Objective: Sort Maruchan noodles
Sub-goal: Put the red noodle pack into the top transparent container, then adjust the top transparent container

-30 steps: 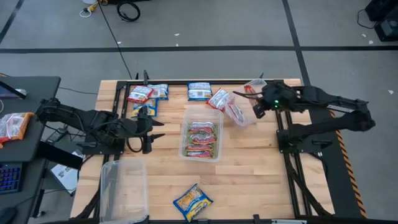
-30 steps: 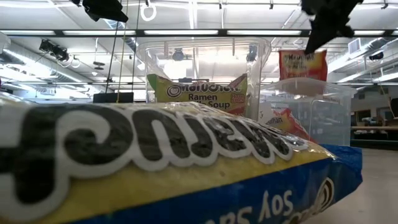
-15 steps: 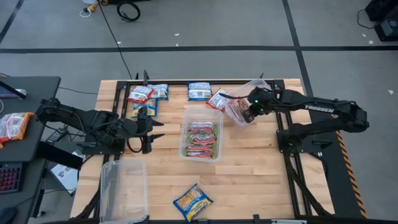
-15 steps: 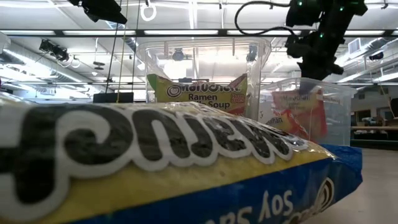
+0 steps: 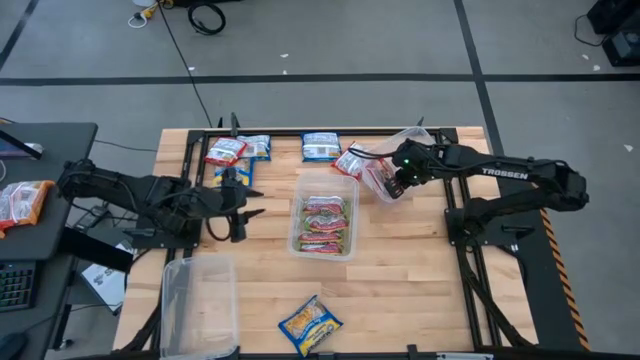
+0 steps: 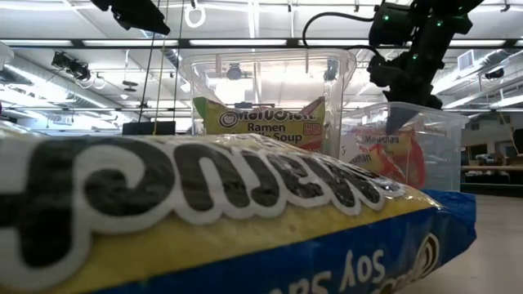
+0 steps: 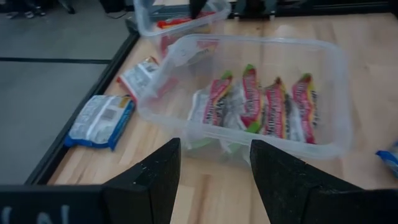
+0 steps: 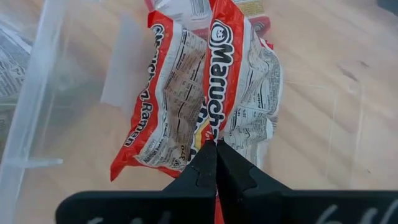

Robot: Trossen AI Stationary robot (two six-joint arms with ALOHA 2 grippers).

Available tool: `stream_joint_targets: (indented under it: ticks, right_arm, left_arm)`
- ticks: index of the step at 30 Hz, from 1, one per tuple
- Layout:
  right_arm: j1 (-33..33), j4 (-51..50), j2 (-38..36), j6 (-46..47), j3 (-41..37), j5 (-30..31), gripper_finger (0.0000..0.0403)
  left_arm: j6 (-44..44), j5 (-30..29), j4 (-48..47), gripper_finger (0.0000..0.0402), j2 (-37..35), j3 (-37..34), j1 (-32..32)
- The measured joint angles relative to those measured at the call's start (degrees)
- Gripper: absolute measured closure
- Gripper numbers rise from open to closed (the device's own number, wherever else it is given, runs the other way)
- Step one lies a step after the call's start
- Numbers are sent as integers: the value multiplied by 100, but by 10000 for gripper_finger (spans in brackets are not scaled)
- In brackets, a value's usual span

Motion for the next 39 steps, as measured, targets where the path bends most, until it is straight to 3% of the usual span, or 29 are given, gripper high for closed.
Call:
stream_joint_targets:
  ticks: [14,23,26,31,39]
  right_arm:
    - [38,37,233,-273,0,-85,394]
    - [313,50,62,-325,109,46,333]
    - [591,87,10,-434,476,50,311]
    - [1476,538,108,-676,1089,572,301]
    - [2368,771,949,-151,1187,772,300]
  left_arm:
    - [38,-5,26,205,0,-1,211]
    - [18,28,28,205,0,0,211]
    - [23,39,28,205,0,-1,211]
    - [124,39,41,205,0,-1,211]
    - [125,41,175,205,0,-1,211]
